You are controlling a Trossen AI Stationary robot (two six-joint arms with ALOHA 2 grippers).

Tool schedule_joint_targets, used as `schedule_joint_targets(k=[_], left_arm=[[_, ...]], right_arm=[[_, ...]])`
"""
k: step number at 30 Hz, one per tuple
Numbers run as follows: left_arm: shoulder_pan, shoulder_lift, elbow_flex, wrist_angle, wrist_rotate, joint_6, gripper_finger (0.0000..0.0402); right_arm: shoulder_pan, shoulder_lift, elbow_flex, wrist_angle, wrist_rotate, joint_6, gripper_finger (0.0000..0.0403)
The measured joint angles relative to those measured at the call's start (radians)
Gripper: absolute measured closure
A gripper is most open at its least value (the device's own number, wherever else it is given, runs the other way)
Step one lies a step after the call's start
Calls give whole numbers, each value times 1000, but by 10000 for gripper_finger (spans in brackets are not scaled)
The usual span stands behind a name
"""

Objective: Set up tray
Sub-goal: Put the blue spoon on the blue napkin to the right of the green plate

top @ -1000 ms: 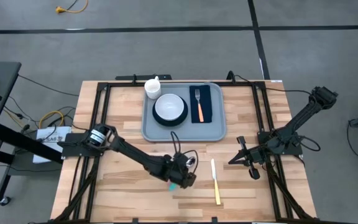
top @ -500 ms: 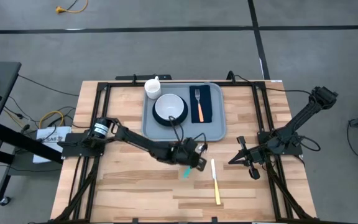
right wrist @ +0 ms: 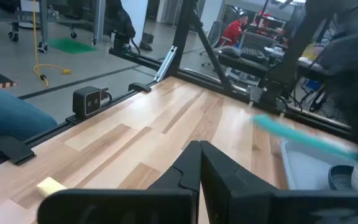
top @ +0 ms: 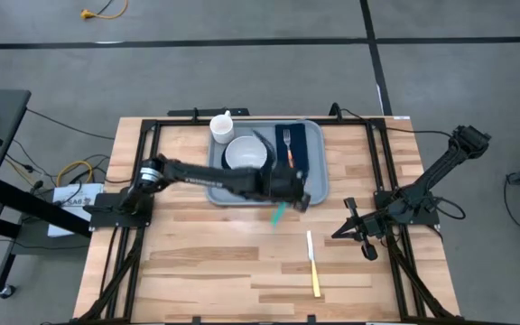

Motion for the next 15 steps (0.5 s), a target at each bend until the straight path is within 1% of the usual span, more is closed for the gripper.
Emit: schedule_joint_targets(k=[3, 7, 11, 15], left_arm=[[62, -1, 74, -79, -15, -19, 372], [165, -1, 136, -83, 4, -56, 372], [254, -1, 145, -89, 19, -90, 372], [305, 3, 146, -83, 22, -103, 372]], right_arm=[[0, 0, 0, 0, 0, 0, 403], [0, 0, 0, 0, 0, 0, 403], [0, 0, 0, 0, 0, 0, 403], [0, 0, 0, 0, 0, 0, 403]])
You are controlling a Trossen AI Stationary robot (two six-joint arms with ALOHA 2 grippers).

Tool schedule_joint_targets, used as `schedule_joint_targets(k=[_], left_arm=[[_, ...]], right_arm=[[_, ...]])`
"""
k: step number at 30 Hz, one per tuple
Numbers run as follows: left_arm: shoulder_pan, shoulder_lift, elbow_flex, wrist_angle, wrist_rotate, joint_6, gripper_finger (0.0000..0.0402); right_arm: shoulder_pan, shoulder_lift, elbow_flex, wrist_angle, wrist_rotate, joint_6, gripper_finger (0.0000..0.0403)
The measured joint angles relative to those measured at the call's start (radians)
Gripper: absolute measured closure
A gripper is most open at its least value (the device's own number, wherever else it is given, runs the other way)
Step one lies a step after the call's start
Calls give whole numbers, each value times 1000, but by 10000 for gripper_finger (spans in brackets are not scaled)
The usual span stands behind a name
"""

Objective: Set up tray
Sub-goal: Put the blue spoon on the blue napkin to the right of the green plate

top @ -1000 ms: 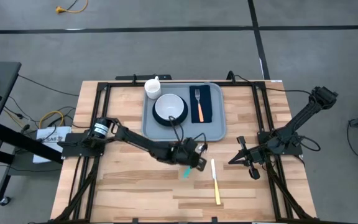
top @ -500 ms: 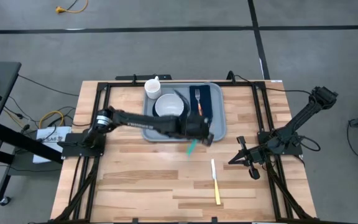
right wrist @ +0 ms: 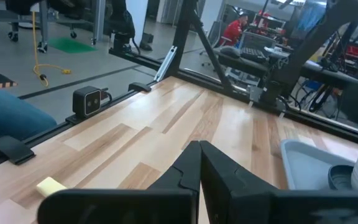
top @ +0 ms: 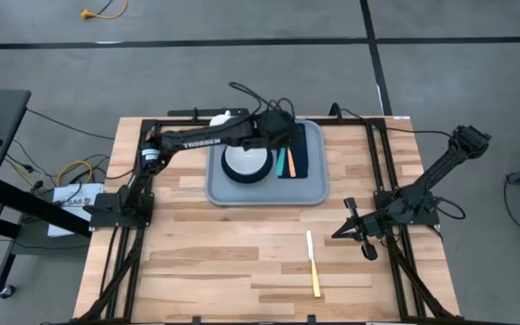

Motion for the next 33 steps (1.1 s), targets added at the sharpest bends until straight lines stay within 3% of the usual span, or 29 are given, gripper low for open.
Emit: schedule_joint_targets(k=[12, 23, 33], left_arm=[[59, 15, 3, 50, 14, 18, 373], [92, 137, 0, 180, 200, 31, 399], [103, 127, 0, 180, 153, 62, 401]], right_arm=[[0, 0, 0, 0, 1, -19, 403], [-1, 0, 0, -8, 1, -27, 403], [-2, 0, 0, -29, 1, -27, 403]])
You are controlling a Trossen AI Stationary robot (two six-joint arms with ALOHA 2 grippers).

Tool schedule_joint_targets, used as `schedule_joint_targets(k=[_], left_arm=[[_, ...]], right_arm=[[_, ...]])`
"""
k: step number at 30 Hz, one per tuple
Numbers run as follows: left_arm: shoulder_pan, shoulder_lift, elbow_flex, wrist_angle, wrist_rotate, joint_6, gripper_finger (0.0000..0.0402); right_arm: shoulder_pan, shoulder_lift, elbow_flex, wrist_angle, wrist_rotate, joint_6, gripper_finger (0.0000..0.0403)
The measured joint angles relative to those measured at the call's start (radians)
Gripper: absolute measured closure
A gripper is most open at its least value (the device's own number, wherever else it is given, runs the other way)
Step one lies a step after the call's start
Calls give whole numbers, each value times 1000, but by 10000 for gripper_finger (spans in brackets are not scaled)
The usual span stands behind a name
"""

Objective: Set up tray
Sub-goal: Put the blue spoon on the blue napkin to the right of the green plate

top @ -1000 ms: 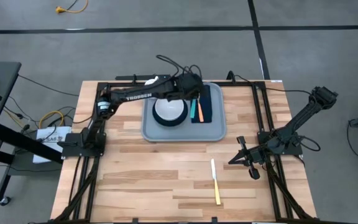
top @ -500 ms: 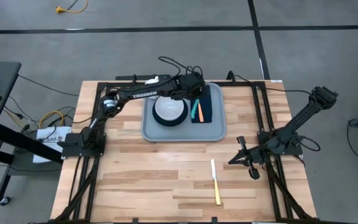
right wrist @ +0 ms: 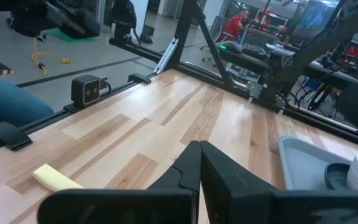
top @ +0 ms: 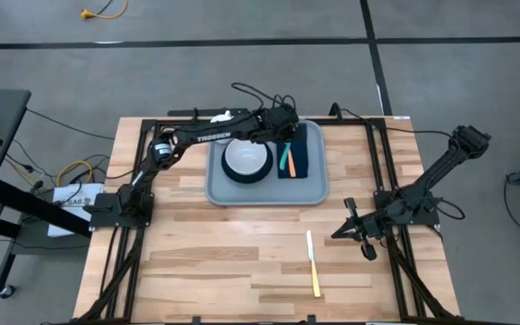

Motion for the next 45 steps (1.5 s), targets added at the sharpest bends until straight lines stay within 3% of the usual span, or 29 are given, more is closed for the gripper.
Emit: schedule_joint_targets(k=[5, 11, 16, 31, 40, 45], left_arm=[[-1, -1, 0, 1, -44, -3, 401], [-30, 2, 0, 121, -135, -13, 401], [-44, 21, 0, 200, -105, 48, 401], [-54, 26, -17, 202, -32, 155, 401], [-183, -3, 41, 197, -44, 316, 401], [-290, -36, 43, 120, -128, 337, 401]], right_arm=[[0, 0, 0, 0, 0, 0, 403], [0, 0, 0, -1, 0, 0, 403], [0, 0, 0, -1, 0, 0, 403], [-6, 0, 0, -1, 10, 0, 403], [-52, 0, 1, 6, 326, 85, 403], [-79, -1, 1, 32, 365, 139, 403]])
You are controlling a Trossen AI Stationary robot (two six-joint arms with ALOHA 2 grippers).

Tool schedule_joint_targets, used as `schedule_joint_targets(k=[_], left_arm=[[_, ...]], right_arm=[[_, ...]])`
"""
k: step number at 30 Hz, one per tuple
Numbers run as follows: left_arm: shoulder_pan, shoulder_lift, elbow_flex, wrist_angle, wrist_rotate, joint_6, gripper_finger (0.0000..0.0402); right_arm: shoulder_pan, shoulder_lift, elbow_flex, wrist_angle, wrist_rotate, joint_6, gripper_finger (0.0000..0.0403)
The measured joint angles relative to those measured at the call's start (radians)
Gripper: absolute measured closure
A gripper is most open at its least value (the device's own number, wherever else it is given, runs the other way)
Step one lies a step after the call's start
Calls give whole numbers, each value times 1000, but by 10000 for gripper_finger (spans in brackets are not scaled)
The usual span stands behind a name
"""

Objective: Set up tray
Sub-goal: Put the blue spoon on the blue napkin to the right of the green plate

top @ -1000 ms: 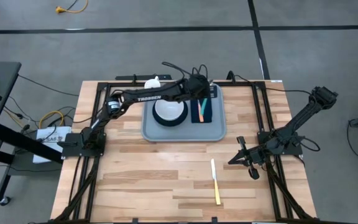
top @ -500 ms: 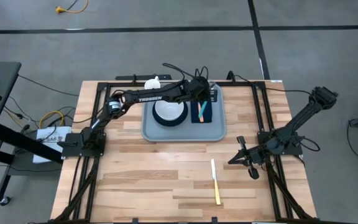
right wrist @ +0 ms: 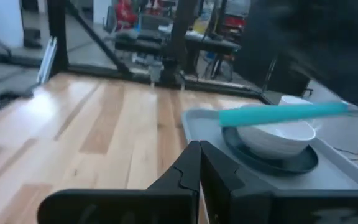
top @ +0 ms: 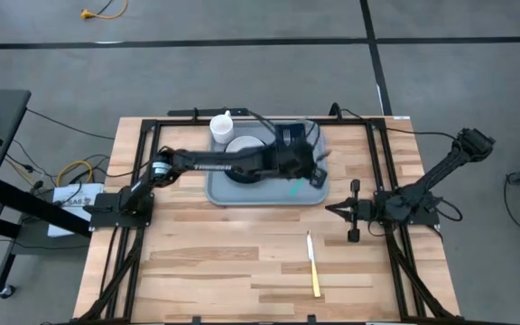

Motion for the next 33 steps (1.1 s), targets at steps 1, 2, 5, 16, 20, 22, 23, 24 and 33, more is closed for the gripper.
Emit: schedule_joint_targets(k=[1, 2, 5, 16, 20, 22, 23, 24, 33], left_arm=[[-23, -9, 0, -3, -26, 7, 401], [-45, -22, 0, -26, -46, 12, 401], [-112, -58, 0, -120, -123, 11, 401], [-360, -97, 1, -344, -266, -46, 401], [-405, -93, 0, -338, -278, -45, 401], [-410, -93, -5, -319, -281, -45, 401], [-411, -92, -6, -317, -281, -45, 401], [-411, -91, -7, -321, -280, -45, 401], [-409, -90, -8, -297, -281, -45, 401]], right_arm=[[-1, 0, 0, 13, -1, 4, 403], [1, 0, 0, 25, -4, 8, 403], [17, 0, 0, 78, -44, 7, 403], [80, 1, 0, 190, -159, -40, 380], [62, 6, 0, 208, -159, -3, 345], [52, 11, 1, 210, -161, 1, 328], [49, 13, 4, 210, -166, 0, 320], [43, 19, 14, 211, -177, 1, 313], [-29, 147, 153, 173, -285, -35, 279]])
